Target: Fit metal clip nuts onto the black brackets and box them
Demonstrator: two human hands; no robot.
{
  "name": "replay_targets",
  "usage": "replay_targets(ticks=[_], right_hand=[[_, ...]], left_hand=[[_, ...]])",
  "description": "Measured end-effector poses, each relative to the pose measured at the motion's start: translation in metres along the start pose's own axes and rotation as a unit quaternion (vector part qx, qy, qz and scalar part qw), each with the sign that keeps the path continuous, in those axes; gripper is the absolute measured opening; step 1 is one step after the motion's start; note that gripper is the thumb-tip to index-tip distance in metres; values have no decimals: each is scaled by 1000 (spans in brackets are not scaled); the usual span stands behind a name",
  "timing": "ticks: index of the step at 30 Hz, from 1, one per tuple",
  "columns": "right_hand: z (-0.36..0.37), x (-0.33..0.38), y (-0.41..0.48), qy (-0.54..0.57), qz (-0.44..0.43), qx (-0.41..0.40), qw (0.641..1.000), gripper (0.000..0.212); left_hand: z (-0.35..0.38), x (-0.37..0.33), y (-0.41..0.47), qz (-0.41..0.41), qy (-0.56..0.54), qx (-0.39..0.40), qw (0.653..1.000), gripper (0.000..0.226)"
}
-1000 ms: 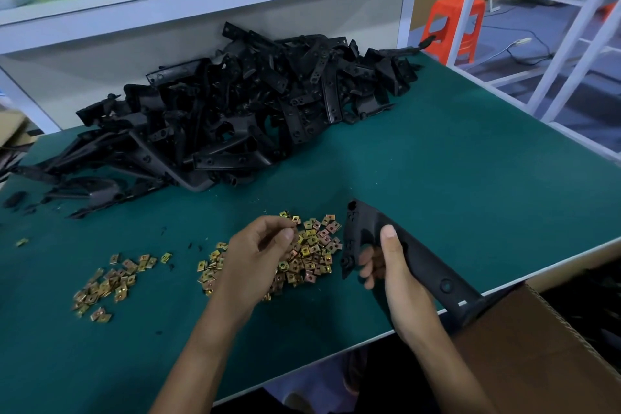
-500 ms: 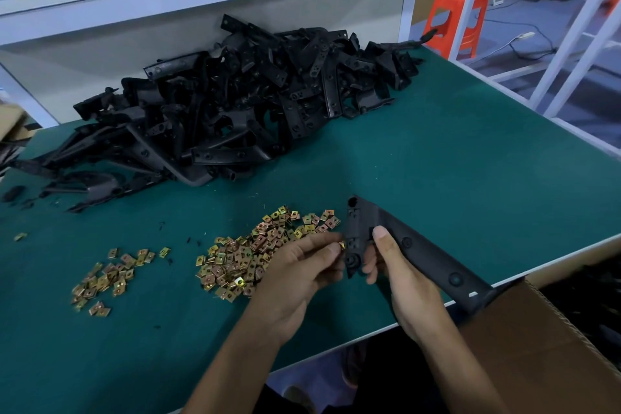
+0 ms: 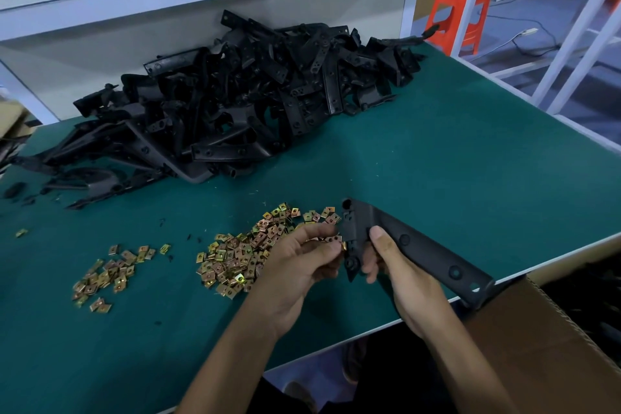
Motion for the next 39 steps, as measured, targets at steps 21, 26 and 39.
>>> replay_targets(ticks=[21,26,39], right_hand=[[3,7,-2,-68,16,58,996,54],[4,10,-2,-82,45,78,993,53],[3,-8,0,-29,65,-19,997,64]], left_hand=[[-1,3,-5,-9,1,4,1000,25],[4,3,-4,-14,-11,24,1000,38],[-29,-39,26,216,593,-291,720,19]])
Point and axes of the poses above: each hand's wrist, its own y-axis towards the middle knuckle, its own z-axis out of the palm, x = y × z, the point moved 3 cm from there along y, towards the middle knuckle, and after that the axes turned 12 degrees about -z, right-handed, at the moved point
